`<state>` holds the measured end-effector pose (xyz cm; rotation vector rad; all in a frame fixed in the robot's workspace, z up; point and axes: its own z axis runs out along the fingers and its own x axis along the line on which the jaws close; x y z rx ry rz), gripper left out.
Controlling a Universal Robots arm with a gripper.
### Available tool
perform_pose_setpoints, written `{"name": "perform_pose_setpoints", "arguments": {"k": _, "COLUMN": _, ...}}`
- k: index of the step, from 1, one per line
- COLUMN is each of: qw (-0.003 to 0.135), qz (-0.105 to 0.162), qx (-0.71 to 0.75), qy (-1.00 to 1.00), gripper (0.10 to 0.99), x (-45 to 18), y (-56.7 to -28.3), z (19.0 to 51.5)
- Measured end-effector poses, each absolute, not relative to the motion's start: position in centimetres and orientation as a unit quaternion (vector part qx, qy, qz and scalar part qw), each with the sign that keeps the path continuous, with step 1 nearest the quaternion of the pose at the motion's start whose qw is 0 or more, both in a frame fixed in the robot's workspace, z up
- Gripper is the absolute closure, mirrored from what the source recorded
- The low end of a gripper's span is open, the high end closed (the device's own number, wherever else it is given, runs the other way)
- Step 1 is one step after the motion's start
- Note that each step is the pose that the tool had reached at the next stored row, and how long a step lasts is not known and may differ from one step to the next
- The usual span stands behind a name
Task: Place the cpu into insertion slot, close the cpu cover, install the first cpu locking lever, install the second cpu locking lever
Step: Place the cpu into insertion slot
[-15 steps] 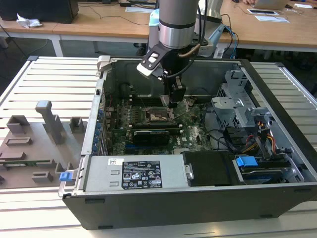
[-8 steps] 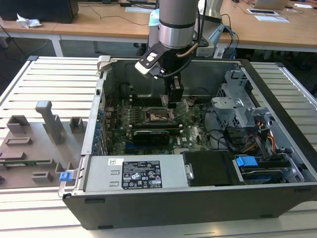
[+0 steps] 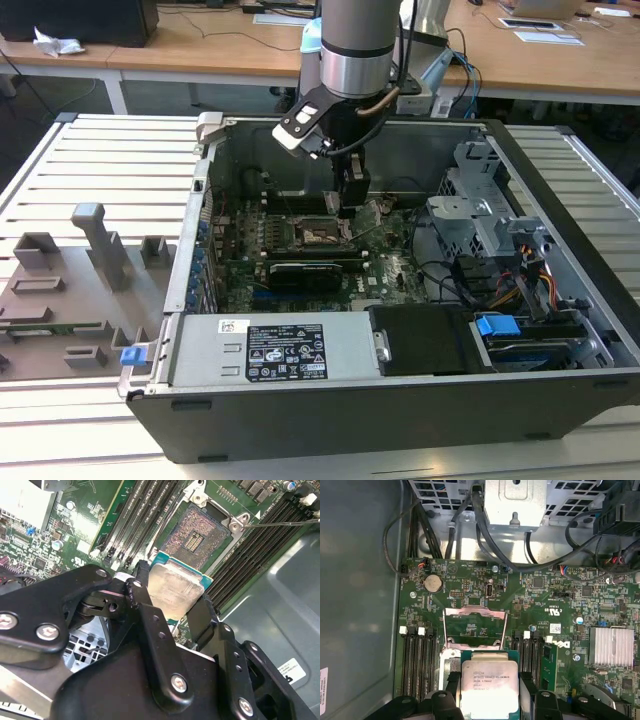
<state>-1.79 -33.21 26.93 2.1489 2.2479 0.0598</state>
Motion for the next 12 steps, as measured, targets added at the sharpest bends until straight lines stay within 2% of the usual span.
{"name": "perform_pose_setpoints", "arguments": {"k": 12, "qw": 0.016, "qz": 0.019, "qx": 0.691, "qy": 0.723, "gripper": 0.541, "x": -2.8, "y": -33.2, "z": 26.6}}
